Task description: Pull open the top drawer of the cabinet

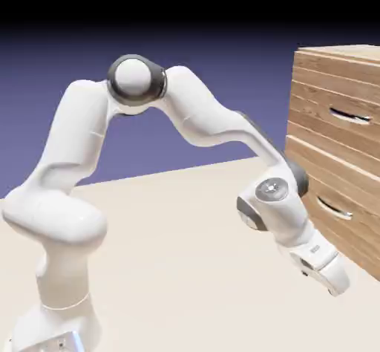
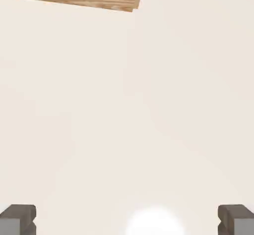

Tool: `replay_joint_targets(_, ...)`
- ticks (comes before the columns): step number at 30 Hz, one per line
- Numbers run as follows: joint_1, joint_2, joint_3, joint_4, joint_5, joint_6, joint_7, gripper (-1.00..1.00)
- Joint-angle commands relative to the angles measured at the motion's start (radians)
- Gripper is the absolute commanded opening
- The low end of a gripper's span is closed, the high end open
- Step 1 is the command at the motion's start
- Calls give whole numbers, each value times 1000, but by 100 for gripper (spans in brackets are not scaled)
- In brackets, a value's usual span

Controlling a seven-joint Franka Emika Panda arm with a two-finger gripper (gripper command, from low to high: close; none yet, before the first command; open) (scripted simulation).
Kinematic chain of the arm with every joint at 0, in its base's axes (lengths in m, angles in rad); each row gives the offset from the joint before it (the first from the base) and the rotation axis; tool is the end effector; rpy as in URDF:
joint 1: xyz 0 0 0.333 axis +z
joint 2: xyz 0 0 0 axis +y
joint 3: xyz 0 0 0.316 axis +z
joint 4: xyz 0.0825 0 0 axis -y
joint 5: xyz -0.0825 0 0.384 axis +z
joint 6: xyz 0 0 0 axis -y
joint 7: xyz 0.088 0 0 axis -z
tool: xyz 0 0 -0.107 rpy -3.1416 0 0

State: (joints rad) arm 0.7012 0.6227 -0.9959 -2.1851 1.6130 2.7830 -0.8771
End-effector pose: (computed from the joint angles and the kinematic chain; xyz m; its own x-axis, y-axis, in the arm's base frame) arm 0.5135 -0.2023 0.2496 0.6432 -0.5775 0.5028 -0.5760 -0.7976 -0.1793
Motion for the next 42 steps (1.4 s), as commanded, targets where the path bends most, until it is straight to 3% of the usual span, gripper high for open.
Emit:
replay_joint_targets(1,19,32,-27,17,43,-7,-44,0)
replay_joint_targets(27,500,866,-723,453,1171,-184,-1174,0)
replay_joint_targets(36,347,878,-716,707,1171,-104,-1146,0)
replay_joint_targets(37,347,878,-716,707,1171,-104,-1146,-100)
replay_joint_targets(42,440,881,-728,562,1184,-155,-1173,-100)
